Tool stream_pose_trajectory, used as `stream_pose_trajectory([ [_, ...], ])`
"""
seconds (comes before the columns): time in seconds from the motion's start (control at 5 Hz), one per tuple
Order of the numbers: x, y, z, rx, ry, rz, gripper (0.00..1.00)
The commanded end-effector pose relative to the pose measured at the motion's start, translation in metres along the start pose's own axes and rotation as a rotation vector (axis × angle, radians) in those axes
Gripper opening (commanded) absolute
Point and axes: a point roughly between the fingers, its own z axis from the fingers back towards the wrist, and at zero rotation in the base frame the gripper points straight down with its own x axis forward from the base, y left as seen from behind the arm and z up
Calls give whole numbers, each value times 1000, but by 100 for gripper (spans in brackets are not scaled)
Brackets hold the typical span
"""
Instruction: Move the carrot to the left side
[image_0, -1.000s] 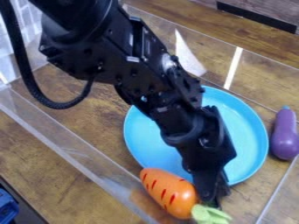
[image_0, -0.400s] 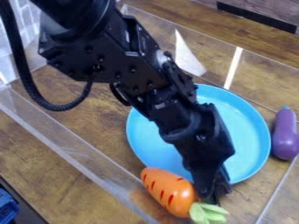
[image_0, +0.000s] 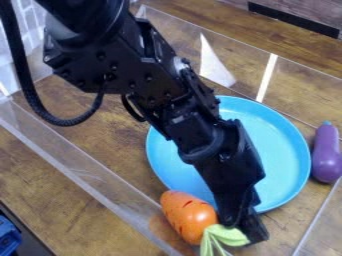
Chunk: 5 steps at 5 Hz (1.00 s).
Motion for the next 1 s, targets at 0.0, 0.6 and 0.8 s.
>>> stream_pose_trajectory([
  [0.0, -24, -3, -1, -27, 54, 9, 100],
  [0.6, -33, 8, 9, -29, 69, 2, 100],
  [0.8, -35, 11, 11, -30, 71, 2, 100],
])
